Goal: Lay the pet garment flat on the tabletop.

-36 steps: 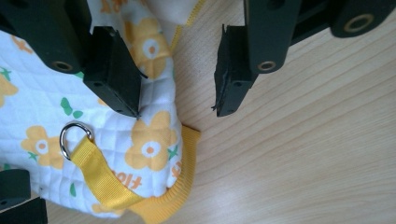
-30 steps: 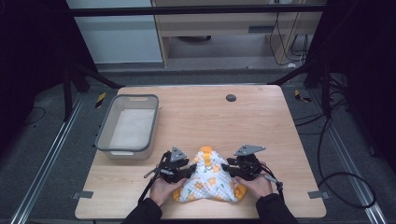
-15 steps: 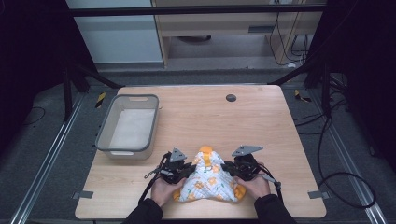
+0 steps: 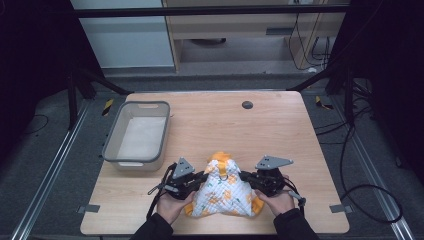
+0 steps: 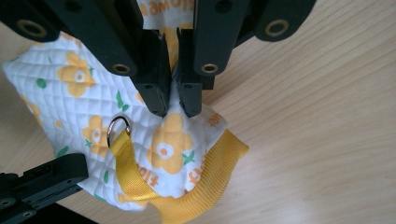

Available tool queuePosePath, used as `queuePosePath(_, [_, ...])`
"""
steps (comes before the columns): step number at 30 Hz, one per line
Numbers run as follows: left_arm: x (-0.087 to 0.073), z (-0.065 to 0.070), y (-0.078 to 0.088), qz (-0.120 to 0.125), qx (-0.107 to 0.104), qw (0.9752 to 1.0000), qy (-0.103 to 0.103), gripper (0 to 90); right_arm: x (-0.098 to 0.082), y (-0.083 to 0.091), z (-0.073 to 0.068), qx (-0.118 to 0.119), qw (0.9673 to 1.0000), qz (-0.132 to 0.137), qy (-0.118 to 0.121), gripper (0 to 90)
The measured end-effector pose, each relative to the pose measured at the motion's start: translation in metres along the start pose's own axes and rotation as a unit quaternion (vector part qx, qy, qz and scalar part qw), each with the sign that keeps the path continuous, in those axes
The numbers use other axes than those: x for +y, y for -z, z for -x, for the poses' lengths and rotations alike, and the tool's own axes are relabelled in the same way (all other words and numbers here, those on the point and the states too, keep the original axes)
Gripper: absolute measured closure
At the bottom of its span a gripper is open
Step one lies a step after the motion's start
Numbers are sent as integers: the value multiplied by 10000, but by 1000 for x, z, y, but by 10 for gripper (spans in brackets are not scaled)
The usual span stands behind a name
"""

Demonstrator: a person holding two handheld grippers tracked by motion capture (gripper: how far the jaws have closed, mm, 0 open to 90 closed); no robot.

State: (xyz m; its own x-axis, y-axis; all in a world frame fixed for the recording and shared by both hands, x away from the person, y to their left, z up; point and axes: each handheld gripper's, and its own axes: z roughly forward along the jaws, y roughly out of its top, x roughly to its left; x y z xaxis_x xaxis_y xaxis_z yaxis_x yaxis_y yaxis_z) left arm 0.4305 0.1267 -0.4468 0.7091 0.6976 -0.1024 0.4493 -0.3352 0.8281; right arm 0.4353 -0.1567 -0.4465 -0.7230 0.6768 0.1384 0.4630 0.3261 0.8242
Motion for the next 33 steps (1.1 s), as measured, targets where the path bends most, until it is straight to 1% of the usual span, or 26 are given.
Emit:
queuePosePath(3, [6,4,9,137,-16,9999,-83,836,3,7,-4,6,9999,91,95,885])
queuePosePath(4, [9,6,13,213,-24,9997,-95,836,8,17,-8,0,9996,250,154,885])
queuePosePath(5, [12,7,15,270,-14,9996,-106,836,8,17,-8,0,9996,250,154,885])
queuePosePath(6, [16,9,18,333,-4,9993,-164,836,13,24,-11,-19,9991,374,196,885])
queuePosePath(7, [23,12,25,474,13,9986,-242,836,15,28,-12,-31,9988,449,216,885])
queuePosePath(8, [23,12,25,474,13,9986,-242,836,15,28,-12,-31,9988,449,216,885])
queuePosePath(9, [27,13,28,525,28,9982,-299,836,22,35,-15,-39,9978,615,252,885])
queuePosePath(11, [36,12,33,677,49,9971,-345,836,26,38,-16,-55,9973,686,268,884])
queuePosePath(13, [43,11,33,756,105,9965,-337,835,33,41,-17,-104,9959,839,315,884])
queuePosePath(15, [52,7,29,794,252,9958,-382,835,42,40,-17,-195,9949,924,352,883])
queuePosePath(17, [59,2,24,843,329,9953,-343,835,51,34,-11,-382,9936,1005,330,881])
queuePosePath(18, [63,-2,19,857,425,9948,-345,833,59,25,-3,-542,9925,1065,253,880])
queuePosePath(19, [67,-6,14,877,523,9941,-351,833,59,25,-3,-542,9925,1065,253,880])
queuePosePath(20, [71,-11,8,905,622,9934,-323,830,63,18,3,-655,9915,1095,245,878])
queuePosePath(21, [76,-18,0,948,743,9924,-231,825,67,11,9,-760,9909,1090,191,878])
queuePosePath(23, [81,-32,-14,999,844,9914,4,816,73,-10,28,-944,9903,1021,-11,876])
queuePosePath(24, [82,-49,-30,1095,811,9897,436,766,76,-26,42,-1181,9885,936,-149,844])
queuePosePath(25, [82,-49,-30,1095,811,9897,436,680,75,-35,49,-1356,9867,871,-222,817])
queuePosePath(26, [80,-63,-44,887,1015,9882,731,591,74,-43,55,-1548,9843,809,-253,780])
queuePosePath(27, [80,-63,-44,887,1015,9882,731,539,74,-43,55,-1548,9843,809,-253,780])
queuePosePath(28, [78,-67,-47,764,1130,9876,776,539,72,-48,61,-1729,9820,713,-256,751])
queuePosePath(29, [72,-72,-46,668,1230,9875,719,447,68,-49,68,-1885,9796,650,-242,719])
queuePosePath(30, [72,-72,-46,668,1230,9875,719,428,68,-49,68,-1885,9796,650,-242,719])
queuePosePath(31, [69,-74,-44,687,1214,9876,722,406,64,-43,68,-1888,9795,678,-167,688])
queuePosePath(32, [62,-75,-35,704,1234,9876,665,392,61,-38,68,-1888,9796,676,-99,668])
queuePosePath(33, [62,-75,-35,704,1234,9876,665,381,61,-38,68,-1888,9796,676,-99,668])
